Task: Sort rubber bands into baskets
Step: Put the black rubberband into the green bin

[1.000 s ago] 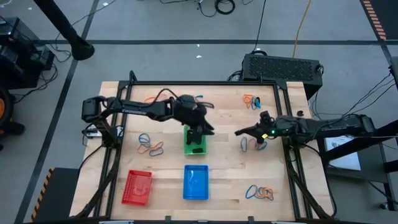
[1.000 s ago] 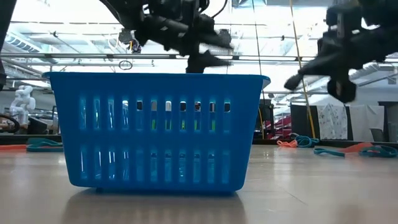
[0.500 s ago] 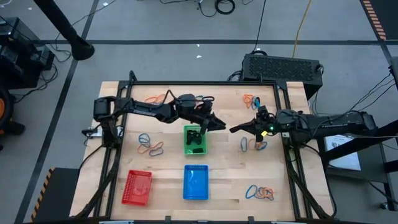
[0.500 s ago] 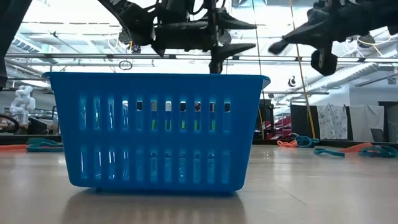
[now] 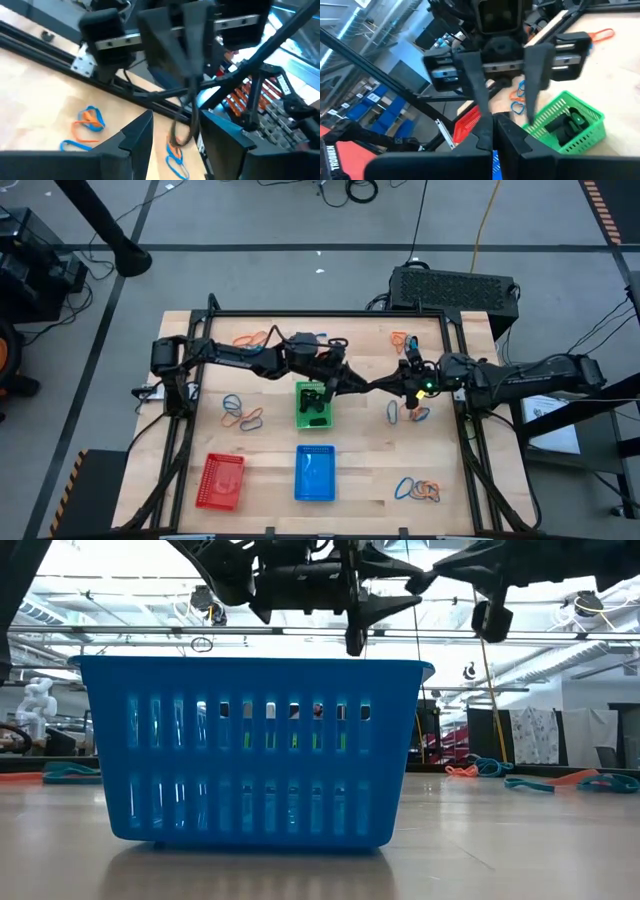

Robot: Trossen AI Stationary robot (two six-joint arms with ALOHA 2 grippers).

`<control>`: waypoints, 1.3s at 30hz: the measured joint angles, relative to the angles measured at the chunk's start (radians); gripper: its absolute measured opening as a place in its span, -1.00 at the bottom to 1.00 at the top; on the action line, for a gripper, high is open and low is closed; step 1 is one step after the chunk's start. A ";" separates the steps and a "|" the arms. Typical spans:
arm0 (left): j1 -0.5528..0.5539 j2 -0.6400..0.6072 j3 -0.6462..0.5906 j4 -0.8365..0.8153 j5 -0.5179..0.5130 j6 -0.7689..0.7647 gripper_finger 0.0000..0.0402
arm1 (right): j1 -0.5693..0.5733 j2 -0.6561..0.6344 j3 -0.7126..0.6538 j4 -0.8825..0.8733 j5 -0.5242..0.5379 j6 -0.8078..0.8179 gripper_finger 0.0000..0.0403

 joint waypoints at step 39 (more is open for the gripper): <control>0.024 -0.001 0.000 -0.053 -0.001 -0.007 -0.98 | -0.057 0.016 -0.001 -0.048 -0.054 -0.009 -0.56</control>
